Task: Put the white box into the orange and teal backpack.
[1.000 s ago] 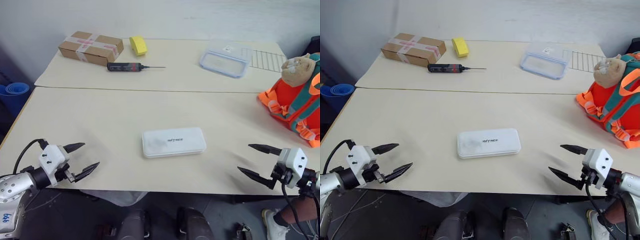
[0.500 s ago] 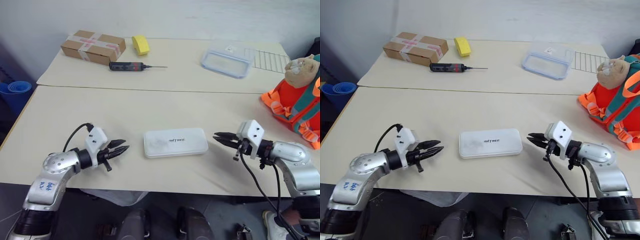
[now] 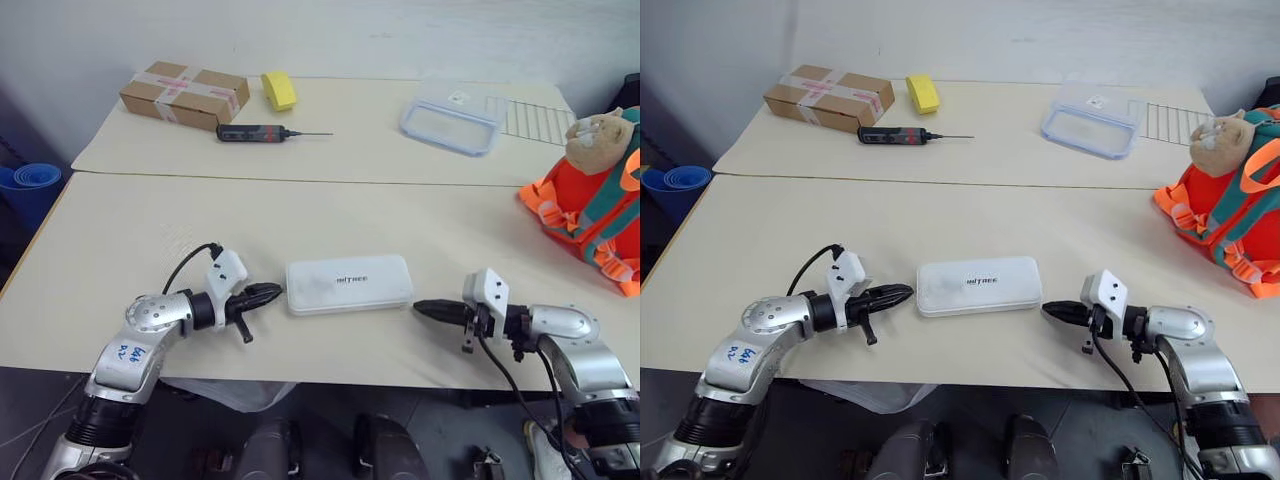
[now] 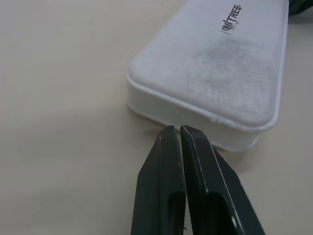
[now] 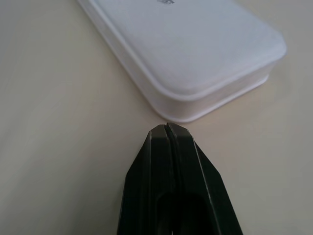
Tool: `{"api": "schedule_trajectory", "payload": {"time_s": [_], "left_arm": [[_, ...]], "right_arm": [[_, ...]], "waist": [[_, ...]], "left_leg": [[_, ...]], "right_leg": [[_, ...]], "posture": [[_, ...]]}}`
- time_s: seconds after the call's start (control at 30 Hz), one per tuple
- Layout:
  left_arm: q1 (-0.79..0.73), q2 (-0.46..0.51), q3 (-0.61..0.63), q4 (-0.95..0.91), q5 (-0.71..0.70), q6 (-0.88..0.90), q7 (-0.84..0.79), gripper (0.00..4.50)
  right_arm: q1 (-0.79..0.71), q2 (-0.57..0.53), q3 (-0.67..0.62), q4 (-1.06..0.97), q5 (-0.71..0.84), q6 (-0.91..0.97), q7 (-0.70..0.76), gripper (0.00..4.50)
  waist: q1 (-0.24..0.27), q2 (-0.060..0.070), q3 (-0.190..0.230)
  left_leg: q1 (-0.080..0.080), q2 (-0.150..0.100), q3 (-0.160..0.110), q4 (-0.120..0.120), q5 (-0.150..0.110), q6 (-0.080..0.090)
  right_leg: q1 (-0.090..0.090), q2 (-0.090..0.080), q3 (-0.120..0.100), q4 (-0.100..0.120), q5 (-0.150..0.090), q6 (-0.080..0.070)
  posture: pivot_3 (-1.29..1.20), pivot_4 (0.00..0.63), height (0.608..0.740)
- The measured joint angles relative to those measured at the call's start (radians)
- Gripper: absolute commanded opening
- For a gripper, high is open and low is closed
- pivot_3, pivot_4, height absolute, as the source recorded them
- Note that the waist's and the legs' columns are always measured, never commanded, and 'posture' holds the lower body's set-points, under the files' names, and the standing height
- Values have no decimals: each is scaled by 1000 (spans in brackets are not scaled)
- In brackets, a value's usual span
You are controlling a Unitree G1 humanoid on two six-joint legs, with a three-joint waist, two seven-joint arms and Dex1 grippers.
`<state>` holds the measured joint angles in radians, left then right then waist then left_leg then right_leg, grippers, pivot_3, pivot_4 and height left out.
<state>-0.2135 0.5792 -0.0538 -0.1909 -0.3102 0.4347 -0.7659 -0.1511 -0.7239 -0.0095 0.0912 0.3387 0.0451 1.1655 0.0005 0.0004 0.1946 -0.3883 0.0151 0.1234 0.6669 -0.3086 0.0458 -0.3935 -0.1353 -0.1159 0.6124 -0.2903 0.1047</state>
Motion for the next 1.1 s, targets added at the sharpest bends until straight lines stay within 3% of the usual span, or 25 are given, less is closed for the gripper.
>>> {"api": "schedule_trajectory", "payload": {"time_s": [0.23, 0.43, 0.67, 0.83, 1.1], "left_arm": [[23, -21, -12, -21, 18, 0, 23, 176], [25, -21, -10, -27, 24, 1, 31, 176], [-6, -27, -9, -25, 27, 2, 33, 176], [-5, -32, -5, -23, 24, 10, 33, 176], [24, -33, 1, -21, 23, 11, 30, 176]], "right_arm": [[35, -15, -43, -3, -23, -14, -55, 0], [-126, -4, -62, 176, -113, -70, -190, 0], [-213, 77, -1, 256, -124, -116, -134, 0], [-183, 77, 4, 215, -106, -107, -89, 0], [-16, 49, -19, 18, -39, -13, -77, 0]], "waist": [[0, 0, 0], [-4, 0, 0], [-2, 0, 0], [-2, 0, 0], [0, 0, 0]], "left_leg": [[1, 0, 0, 0, 0, -1], [1, 0, 1, 0, 0, -2], [1, 0, 1, 0, 1, -1], [1, 0, 0, 0, 1, -1], [1, 0, 0, 0, 1, -2]], "right_leg": [[0, 0, 0, -1, 0, 0], [-1, 0, 1, -1, 0, 0], [-1, 1, 1, 3, 0, -1], [0, 1, 0, 3, 0, -1], [0, 0, 1, 3, 0, -1]], "posture": [[0, 150, 740], [0, 150, 740], [0, 150, 740], [0, 150, 740], [0, 150, 740]]}}
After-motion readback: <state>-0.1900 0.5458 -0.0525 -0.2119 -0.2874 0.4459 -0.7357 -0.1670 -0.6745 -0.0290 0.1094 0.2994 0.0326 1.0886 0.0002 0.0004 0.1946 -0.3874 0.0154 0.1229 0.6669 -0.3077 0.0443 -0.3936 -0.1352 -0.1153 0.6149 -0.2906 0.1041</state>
